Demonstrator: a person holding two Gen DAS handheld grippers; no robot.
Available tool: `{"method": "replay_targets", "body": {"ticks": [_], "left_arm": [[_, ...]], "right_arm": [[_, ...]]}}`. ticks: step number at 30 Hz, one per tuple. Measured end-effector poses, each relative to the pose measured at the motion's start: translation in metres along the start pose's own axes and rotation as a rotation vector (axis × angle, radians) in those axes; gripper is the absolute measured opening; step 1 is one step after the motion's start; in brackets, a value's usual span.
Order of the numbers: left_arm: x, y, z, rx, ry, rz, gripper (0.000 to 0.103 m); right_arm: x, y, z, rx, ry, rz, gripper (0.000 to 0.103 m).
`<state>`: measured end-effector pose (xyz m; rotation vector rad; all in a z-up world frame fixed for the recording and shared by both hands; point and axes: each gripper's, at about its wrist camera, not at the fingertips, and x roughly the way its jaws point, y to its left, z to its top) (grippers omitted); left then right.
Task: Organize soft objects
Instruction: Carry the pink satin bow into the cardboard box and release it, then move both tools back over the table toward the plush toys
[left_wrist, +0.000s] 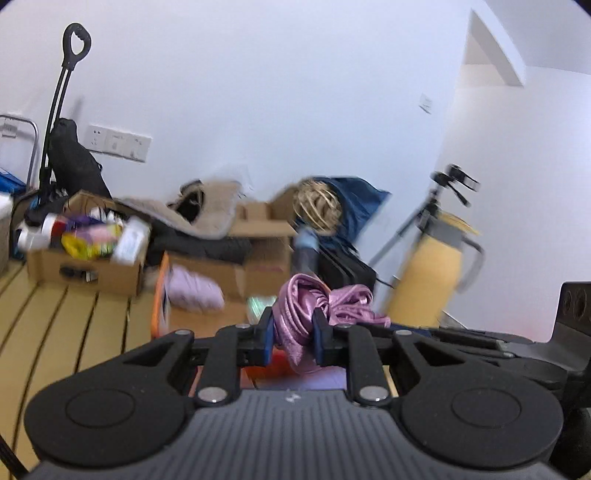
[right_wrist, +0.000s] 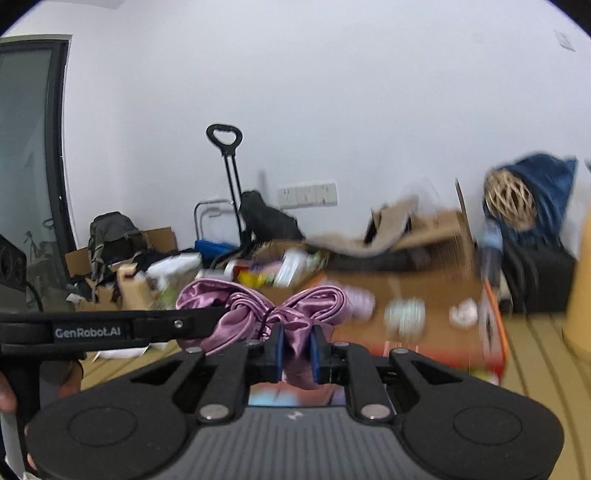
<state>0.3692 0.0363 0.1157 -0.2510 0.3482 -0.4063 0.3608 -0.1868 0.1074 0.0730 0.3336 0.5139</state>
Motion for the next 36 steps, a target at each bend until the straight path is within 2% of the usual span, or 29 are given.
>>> {"method": "replay_targets", "body": {"ticks": [2,5,9,11,13,16,20,22,26,28,32,36], "left_arm": [[0.040,0.013,0.020,0.000,0.031,0.027,0.020],[0.096,0.036,0.029,-0.003,0.107,0.084,0.020],[0.152,0.061,0.016,0.008,0.209,0.161,0.022],[0.161,0.067,0.001,0.059,0.239,0.196,0.025],[0.156,0.069,-0.010,0.093,0.210,0.228,0.038],[0.149,0.078,-0.012,0.090,0.200,0.206,0.039],[0.136,0.075,0.000,0.102,0.165,0.223,0.039],[0.125,0.070,0.013,0.106,0.136,0.215,0.038],[0.098,0.051,0.036,0.131,0.085,0.216,0.042],[0.078,0.038,0.042,0.155,0.050,0.228,0.053],[0.027,0.011,0.037,0.241,-0.010,0.257,0.065],[-0.024,-0.012,0.028,0.242,-0.052,0.250,0.075]], "right_arm": [[0.037,-0.020,0.026,0.031,0.038,0.011,0.013],[0.103,-0.050,0.048,0.078,0.142,0.001,0.013],[0.182,-0.080,0.042,0.181,0.313,0.001,0.013],[0.212,-0.089,0.029,0.210,0.401,0.004,0.013],[0.228,-0.091,0.016,0.217,0.470,0.012,0.013],[0.235,-0.087,-0.001,0.177,0.520,0.002,0.015],[0.228,-0.085,-0.001,0.140,0.511,0.041,0.023],[0.224,-0.083,0.007,0.111,0.498,0.066,0.034],[0.191,-0.076,0.034,0.053,0.436,0.024,0.035],[0.165,-0.075,0.049,0.039,0.403,0.013,0.039],[0.098,-0.079,0.072,0.026,0.316,-0.034,0.048],[0.028,-0.082,0.073,-0.034,0.240,-0.119,0.055]]}}
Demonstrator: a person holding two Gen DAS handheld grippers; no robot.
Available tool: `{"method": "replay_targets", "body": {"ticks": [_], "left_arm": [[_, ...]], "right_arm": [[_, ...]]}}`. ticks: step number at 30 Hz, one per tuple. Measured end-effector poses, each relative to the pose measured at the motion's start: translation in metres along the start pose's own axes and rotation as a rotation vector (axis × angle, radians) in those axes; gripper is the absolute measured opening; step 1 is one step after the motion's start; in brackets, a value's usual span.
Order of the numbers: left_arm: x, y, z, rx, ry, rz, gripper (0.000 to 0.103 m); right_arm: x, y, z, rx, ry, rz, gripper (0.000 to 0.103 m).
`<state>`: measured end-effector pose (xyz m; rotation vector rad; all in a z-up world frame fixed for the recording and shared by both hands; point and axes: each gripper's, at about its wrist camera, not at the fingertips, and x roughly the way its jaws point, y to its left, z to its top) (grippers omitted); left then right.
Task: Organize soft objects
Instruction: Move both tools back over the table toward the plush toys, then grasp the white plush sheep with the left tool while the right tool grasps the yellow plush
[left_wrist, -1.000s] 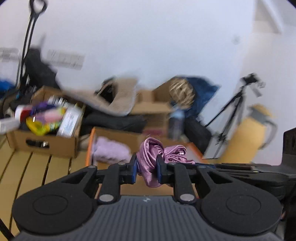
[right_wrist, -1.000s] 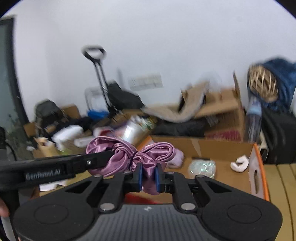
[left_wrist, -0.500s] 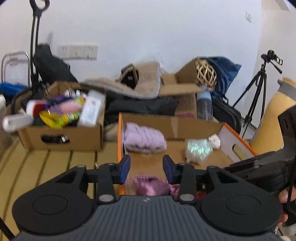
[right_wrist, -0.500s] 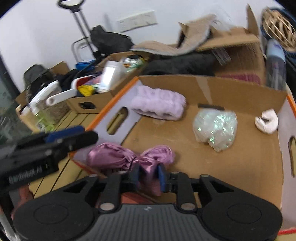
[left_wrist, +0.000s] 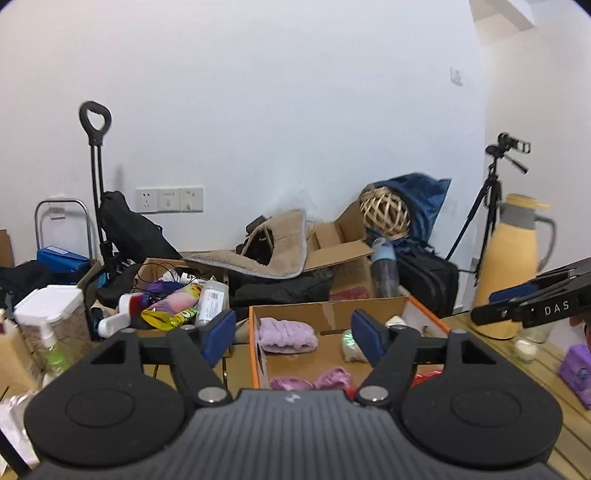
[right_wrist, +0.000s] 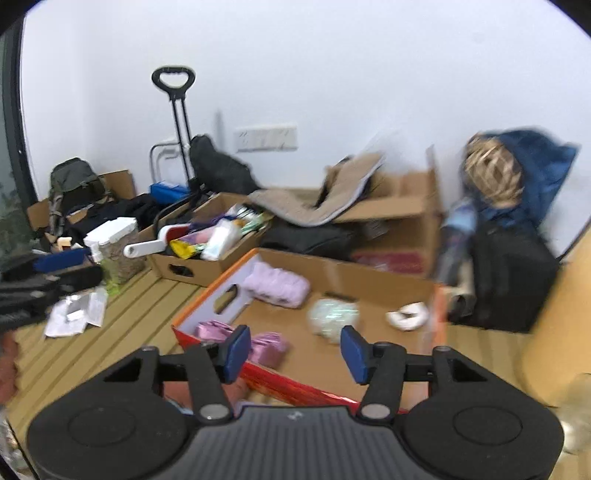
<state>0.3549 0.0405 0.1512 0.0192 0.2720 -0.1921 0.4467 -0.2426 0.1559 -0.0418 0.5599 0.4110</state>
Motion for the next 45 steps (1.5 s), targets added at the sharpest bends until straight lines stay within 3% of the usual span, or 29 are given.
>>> {"method": "replay_targets", "body": {"ticks": [2,4,9,12,17,23,29,33,38,40,45], "left_arm": [[-0.034,-0.007,-0.011,-0.022,-0.035,-0.008,0.080],[-0.068,-0.018,-0.029,-0.033,-0.076,0.014,0.085],[-0.157,-0.057,-0.091,-0.011,-0.174,0.066,0.098],[-0.190,-0.069,-0.122,-0.033,-0.174,0.040,0.103],[-0.212,-0.070,-0.151,-0.047,-0.068,0.036,0.103],[-0.211,-0.067,-0.153,-0.078,-0.062,0.056,0.103],[-0.185,-0.070,-0.153,-0.078,-0.022,0.032,0.103],[-0.141,-0.088,-0.146,-0.058,0.010,-0.050,0.102],[-0.059,-0.113,-0.123,-0.123,0.076,-0.199,0.083],[-0.012,-0.124,-0.115,-0.149,0.162,-0.252,0.062],[0.068,-0.145,-0.116,-0.193,0.316,-0.327,0.055]], "right_arm": [[-0.030,-0.002,-0.012,-0.008,-0.043,-0.039,0.057],[-0.065,0.000,-0.032,0.007,-0.124,-0.079,0.069],[-0.147,0.039,-0.121,-0.048,-0.348,-0.192,0.079],[-0.180,0.067,-0.177,-0.075,-0.414,-0.178,0.089],[-0.204,0.104,-0.251,-0.101,-0.410,-0.302,0.090],[-0.216,0.102,-0.265,-0.053,-0.384,-0.273,0.090],[-0.199,0.092,-0.262,-0.003,-0.361,-0.240,0.087],[-0.171,0.077,-0.261,0.040,-0.292,-0.204,0.083],[-0.134,0.031,-0.240,0.143,-0.257,-0.156,0.078],[-0.112,0.003,-0.225,0.221,-0.232,-0.132,0.075],[-0.049,-0.047,-0.183,0.234,-0.180,-0.127,0.069]]}}
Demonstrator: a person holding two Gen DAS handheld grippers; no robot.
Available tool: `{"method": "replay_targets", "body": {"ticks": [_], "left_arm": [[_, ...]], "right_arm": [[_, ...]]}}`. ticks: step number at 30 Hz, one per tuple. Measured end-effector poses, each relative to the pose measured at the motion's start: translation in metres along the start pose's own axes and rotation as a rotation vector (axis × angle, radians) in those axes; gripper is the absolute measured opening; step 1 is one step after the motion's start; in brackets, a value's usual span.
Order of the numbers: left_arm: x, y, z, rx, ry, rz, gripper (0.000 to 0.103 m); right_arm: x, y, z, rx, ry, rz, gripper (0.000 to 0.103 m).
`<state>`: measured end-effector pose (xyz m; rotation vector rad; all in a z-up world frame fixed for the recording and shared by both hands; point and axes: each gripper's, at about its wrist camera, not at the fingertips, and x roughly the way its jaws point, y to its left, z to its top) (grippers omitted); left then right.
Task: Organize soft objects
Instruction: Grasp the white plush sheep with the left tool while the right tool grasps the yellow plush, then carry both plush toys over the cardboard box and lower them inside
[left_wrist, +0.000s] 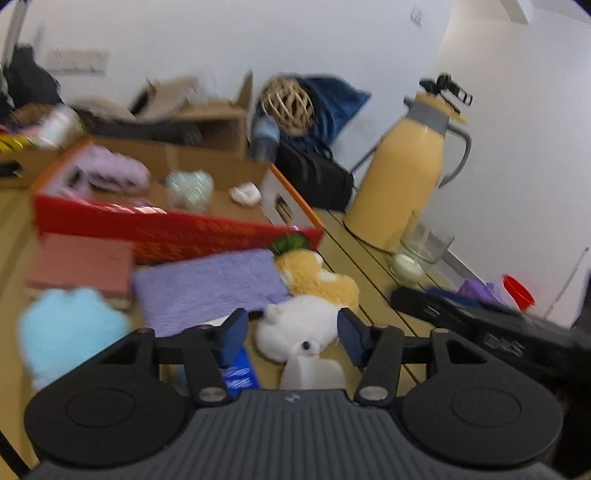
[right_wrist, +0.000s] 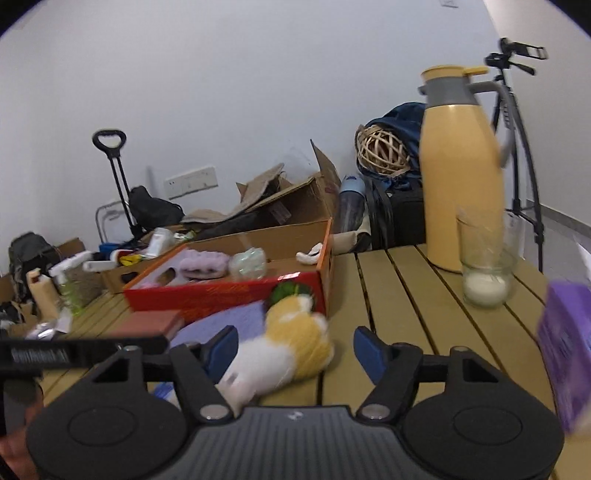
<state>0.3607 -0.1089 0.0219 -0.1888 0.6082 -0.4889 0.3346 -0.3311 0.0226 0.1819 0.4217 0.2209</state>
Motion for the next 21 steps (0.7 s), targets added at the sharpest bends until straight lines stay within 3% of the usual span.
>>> {"method": "replay_targets", "body": {"ticks": [5,9,12,16,21], "left_arm": [[0.040,0.006,0.000,-0.018,0.064,-0.001,0.057],[0.059,0.014,-0.005,-0.063,0.127,-0.015,0.057],[0.066,0.017,-0.005,-0.082,0.142,-0.052,0.058],[0.070,0.018,-0.007,-0.083,0.141,-0.109,0.050],[0.060,0.006,-0.001,-0.066,0.103,-0.118,0.047]], "right_arm": [[0.066,-0.010,0.016,-0.015,0.071,0.069,0.069],[0.103,-0.013,0.010,-0.010,0.144,0.085,0.068],[0.101,-0.023,0.001,0.048,0.165,0.119,0.052],[0.079,-0.036,-0.003,0.115,0.125,0.063,0.045],[0.068,-0.041,-0.008,0.160,0.102,0.035,0.042]]}}
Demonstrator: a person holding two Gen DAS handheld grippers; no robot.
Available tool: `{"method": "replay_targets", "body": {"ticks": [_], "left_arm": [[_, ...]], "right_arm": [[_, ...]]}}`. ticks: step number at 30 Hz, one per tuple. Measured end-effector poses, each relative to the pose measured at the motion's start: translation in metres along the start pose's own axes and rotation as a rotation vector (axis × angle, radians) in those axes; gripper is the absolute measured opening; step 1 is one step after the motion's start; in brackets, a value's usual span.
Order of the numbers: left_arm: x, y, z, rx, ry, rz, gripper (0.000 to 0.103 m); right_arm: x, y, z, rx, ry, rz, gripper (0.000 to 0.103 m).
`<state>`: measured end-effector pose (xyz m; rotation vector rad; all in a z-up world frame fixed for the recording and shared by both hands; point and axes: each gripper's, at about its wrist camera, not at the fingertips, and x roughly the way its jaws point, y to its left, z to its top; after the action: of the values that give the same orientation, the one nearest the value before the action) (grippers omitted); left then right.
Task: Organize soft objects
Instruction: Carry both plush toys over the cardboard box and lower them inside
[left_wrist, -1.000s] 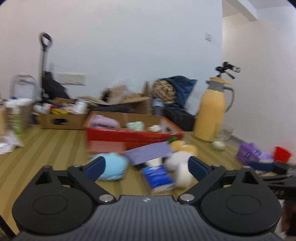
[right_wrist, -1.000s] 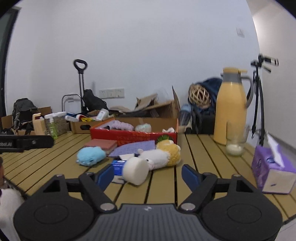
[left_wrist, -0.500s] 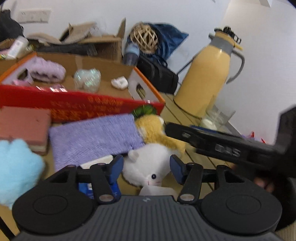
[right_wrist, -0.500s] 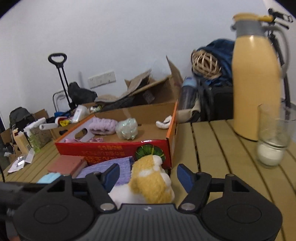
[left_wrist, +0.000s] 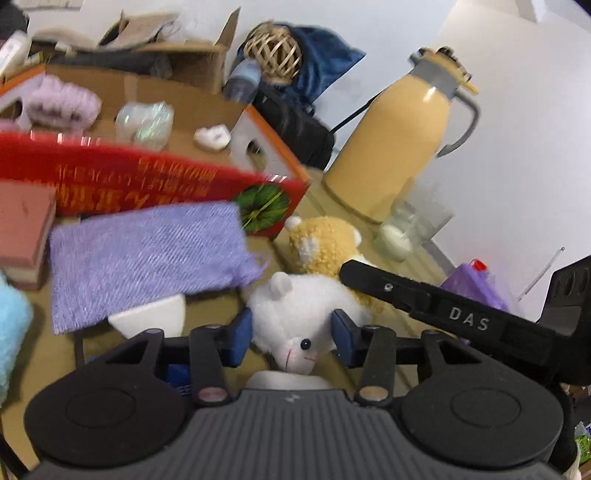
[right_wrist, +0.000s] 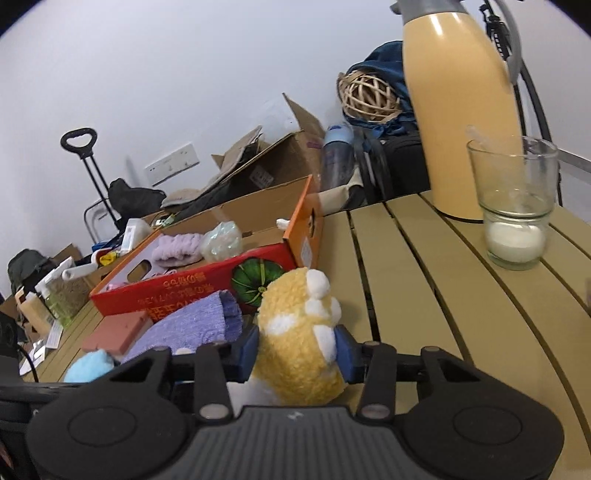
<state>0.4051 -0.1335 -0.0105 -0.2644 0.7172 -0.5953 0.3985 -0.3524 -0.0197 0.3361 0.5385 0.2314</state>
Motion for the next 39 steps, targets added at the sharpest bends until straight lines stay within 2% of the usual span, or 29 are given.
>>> {"method": "replay_targets", "body": {"ticks": [5,9,15,18,20,24,29,33,36,39], "left_arm": [[-0.039,-0.021,0.006,0.045,-0.081,-0.016,0.046],[-0.071,-0.032,0.013,0.056,-0.145,-0.021,0.046],[-0.100,-0.034,0.067,0.067,-0.229,-0.017,0.046],[-0.092,-0.016,0.104,0.038,-0.235,-0.012,0.046],[-0.078,-0.001,0.121,0.024,-0.208,-0.014,0.046],[-0.041,0.036,0.139,-0.036,-0.148,0.011,0.045],[0.011,0.069,0.146,-0.043,-0.061,0.055,0.045],[0.043,0.084,0.138,-0.011,0.002,0.074,0.045],[0.047,0.092,0.130,-0.011,0.000,0.071,0.051],[0.041,0.094,0.128,-0.002,-0.007,0.090,0.052]], "right_arm": [[-0.035,0.013,0.010,0.019,-0.086,0.017,0.041],[-0.062,0.036,0.022,-0.018,-0.132,0.035,0.041],[-0.073,0.066,0.068,-0.039,-0.198,0.077,0.042],[-0.052,0.073,0.103,-0.024,-0.190,0.104,0.042],[-0.028,0.076,0.123,-0.019,-0.168,0.107,0.042],[0.029,0.070,0.142,0.023,-0.099,0.112,0.042],[0.094,0.054,0.132,0.066,-0.001,0.054,0.042],[0.125,0.053,0.119,0.009,0.046,-0.032,0.041],[0.136,0.054,0.111,-0.040,0.071,-0.105,0.039],[0.137,0.058,0.105,-0.090,0.075,-0.154,0.035]]}}
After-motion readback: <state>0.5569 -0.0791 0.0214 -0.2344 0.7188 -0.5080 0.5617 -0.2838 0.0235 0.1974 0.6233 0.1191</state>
